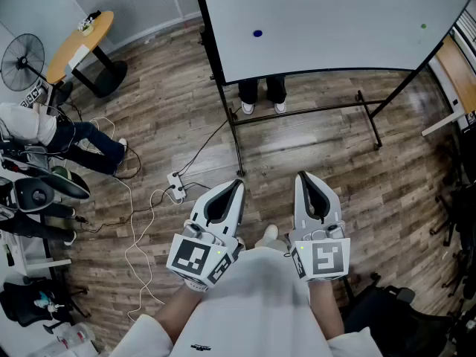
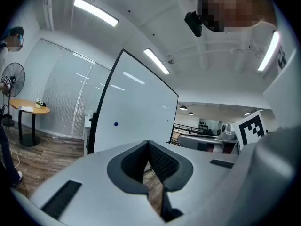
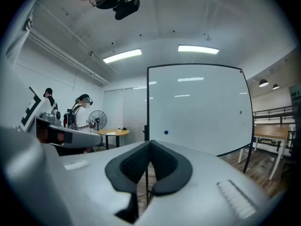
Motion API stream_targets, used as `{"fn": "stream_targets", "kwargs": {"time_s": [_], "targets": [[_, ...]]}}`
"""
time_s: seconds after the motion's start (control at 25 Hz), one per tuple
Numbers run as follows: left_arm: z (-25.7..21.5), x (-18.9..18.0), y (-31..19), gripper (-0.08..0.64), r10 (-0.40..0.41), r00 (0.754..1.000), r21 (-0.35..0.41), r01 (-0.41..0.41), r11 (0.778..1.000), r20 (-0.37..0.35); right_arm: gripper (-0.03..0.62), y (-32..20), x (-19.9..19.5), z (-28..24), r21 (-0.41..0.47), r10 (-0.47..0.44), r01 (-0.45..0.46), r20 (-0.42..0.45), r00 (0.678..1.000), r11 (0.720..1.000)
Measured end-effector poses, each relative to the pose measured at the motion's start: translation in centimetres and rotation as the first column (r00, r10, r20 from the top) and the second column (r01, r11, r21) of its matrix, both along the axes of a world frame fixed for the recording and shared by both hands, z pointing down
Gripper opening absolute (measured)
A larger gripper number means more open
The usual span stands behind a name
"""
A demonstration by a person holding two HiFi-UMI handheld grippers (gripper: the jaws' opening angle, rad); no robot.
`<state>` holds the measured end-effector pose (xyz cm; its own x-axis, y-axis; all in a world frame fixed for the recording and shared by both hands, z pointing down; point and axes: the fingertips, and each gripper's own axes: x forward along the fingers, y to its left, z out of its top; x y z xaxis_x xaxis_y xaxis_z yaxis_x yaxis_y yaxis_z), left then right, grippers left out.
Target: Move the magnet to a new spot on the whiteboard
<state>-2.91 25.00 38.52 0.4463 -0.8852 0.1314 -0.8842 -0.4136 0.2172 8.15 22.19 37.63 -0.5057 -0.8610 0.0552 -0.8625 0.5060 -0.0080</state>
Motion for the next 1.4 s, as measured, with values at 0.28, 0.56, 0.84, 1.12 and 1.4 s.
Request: {"fn": "stream_targets", "kwargs": {"time_s": [0.28,0.56,0.84,1.12,1.4], "targets": [[-0.2,0.9,0.4,0.006,-0.017,1.0,0.001,0.017,1.0,0.013,0.011,0.4,1.1,-0.2,0.009,-0.013,0.013,0.02,1.0,1.0],[-0.5,2.3,0.2,0.006,-0.03,0.999,0.005,0.03,1.0,0.033,0.011,-0.1,2.6,0.0,0.012,-0.013,0.013,0.049,0.999,1.0],[0.0,3.9,-0.6,0.006,-0.056,0.998,0.005,0.055,0.998,0.04,0.011,-0.8,4.4,-0.1,0.032,-0.011,0.009,0.068,0.998,0.999],[0.1,4.6,-1.0,0.006,-0.066,0.996,-0.005,0.067,0.998,0.052,0.011,-1.5,5.9,0.5,0.014,-0.007,0.006,0.072,0.997,1.0],[0.4,2.9,-4.6,0.006,-0.082,0.996,-0.006,0.082,0.997,0.026,0.011,-5.0,3.5,1.5,-0.01,-0.038,0.038,0.051,0.998,0.999]]}}
